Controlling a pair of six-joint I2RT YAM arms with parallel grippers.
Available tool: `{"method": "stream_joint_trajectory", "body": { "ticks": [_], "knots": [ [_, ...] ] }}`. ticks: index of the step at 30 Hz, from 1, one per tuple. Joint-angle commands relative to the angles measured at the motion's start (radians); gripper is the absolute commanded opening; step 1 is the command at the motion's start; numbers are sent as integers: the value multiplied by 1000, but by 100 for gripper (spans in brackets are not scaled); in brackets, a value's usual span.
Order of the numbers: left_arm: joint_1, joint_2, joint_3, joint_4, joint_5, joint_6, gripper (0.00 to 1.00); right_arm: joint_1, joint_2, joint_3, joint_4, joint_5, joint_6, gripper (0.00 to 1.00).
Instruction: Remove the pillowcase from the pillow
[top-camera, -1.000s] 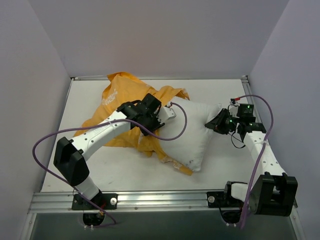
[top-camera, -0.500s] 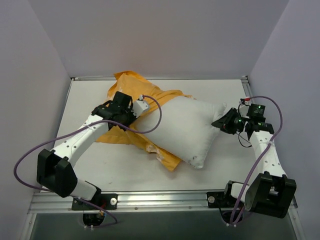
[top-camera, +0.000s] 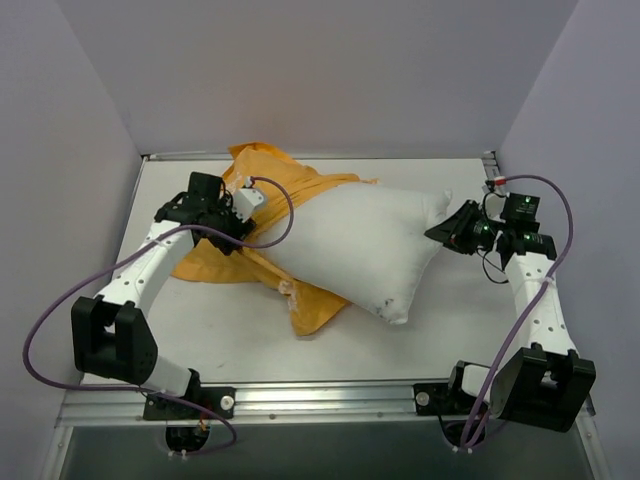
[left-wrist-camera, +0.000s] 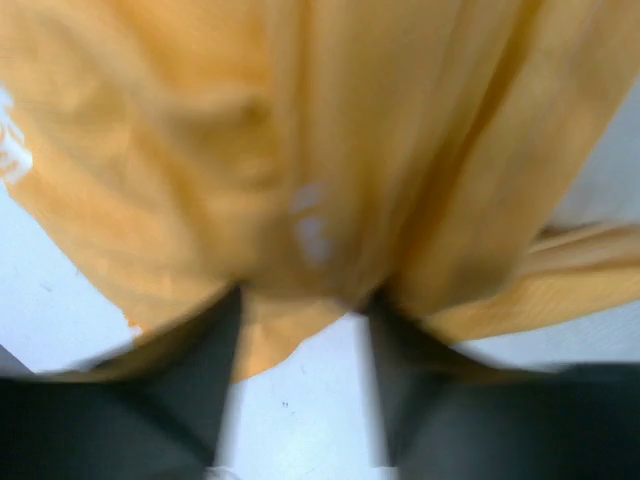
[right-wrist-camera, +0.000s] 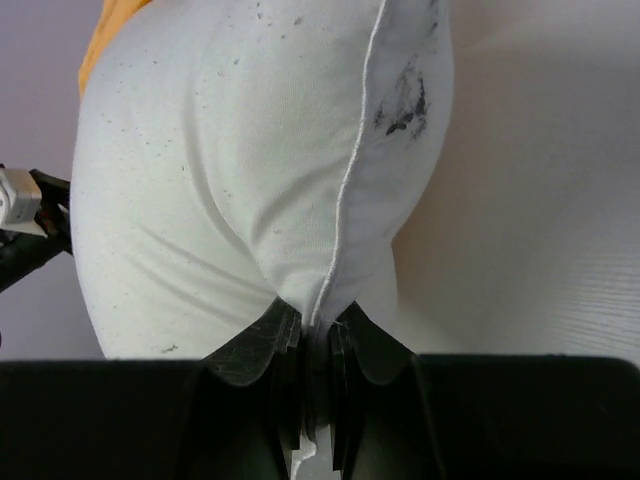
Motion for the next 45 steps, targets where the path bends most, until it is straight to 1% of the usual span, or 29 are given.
{"method": "stream_joint_trajectory", "body": {
  "ticks": [1,2,3,6,8,9,10,12,13,14,15,16,17,18,20,21,24,25,28,30,32,33,34,36,37,38,41,43,45],
  "knots": [
    [63,-52,79,-173,86,80,82,-55,-19,-15,105,84,-3,0],
    [61,-72,97,-204,165,78,94,-55,-18,-41,122,74,6,0],
    [66,-96,119,-233,300,53,94,-54,-9,-61,131,68,14,0],
    [101,-98,229,-301,387,3,94,-52,1,-112,141,87,-4,0],
    [188,-84,280,-356,401,38,94,-51,5,-117,145,94,-7,0],
    [222,-68,281,-375,377,110,94,-51,10,-115,147,92,-7,0],
    [286,-60,272,-411,347,162,94,-51,13,-112,148,87,-7,0],
    [327,-43,191,-421,250,301,94,-49,18,-101,150,86,-9,0],
    [340,-43,148,-384,129,330,94,-49,19,-98,151,87,-10,0],
    [351,-46,99,-344,70,345,94,-49,21,-97,151,84,-12,0],
    [353,-55,2,-294,22,357,94,-49,24,-95,153,84,-12,0],
    [351,-57,-37,-210,-31,356,94,-49,27,-97,157,84,-12,0],
    [336,-57,-65,-174,-48,345,94,-49,30,-97,160,83,-12,0],
    [325,-40,-102,-137,-70,297,94,-49,33,-98,162,81,-12,0],
    [296,0,-111,-62,-152,234,94,-47,34,-101,167,77,-12,0],
    [296,53,-110,-45,-171,177,94,-47,34,-103,170,75,-10,0],
    [314,144,-127,71,-245,125,94,-47,33,-107,176,72,-10,0],
    [317,156,-159,161,-262,121,94,-49,34,-107,176,71,-10,0],
    [319,195,-199,277,-251,115,94,-49,39,-106,179,64,-10,0],
    [318,228,-200,277,-184,124,94,-49,41,-104,179,66,-12,0],
    [316,256,-206,296,-164,126,94,-49,41,-106,179,69,-12,0],
    [317,282,-209,305,-155,123,98,-50,41,-106,182,69,-10,0],
    [319,296,-210,311,-145,123,81,-51,41,-109,183,69,-9,0],
    [328,317,-191,290,-133,98,52,-52,45,-112,187,69,-6,0],
    [336,318,-185,276,-124,91,6,-55,48,-112,187,69,-4,0],
    [343,316,-185,282,-136,78,2,-58,50,-115,190,77,-3,0],
    [376,276,-216,320,-193,69,2,-92,47,-138,222,87,25,0],
    [406,209,-219,328,-222,40,2,-139,47,-158,248,94,40,0],
    [484,103,-196,281,-193,-3,2,-165,42,-159,254,109,45,0]
  ]
}}
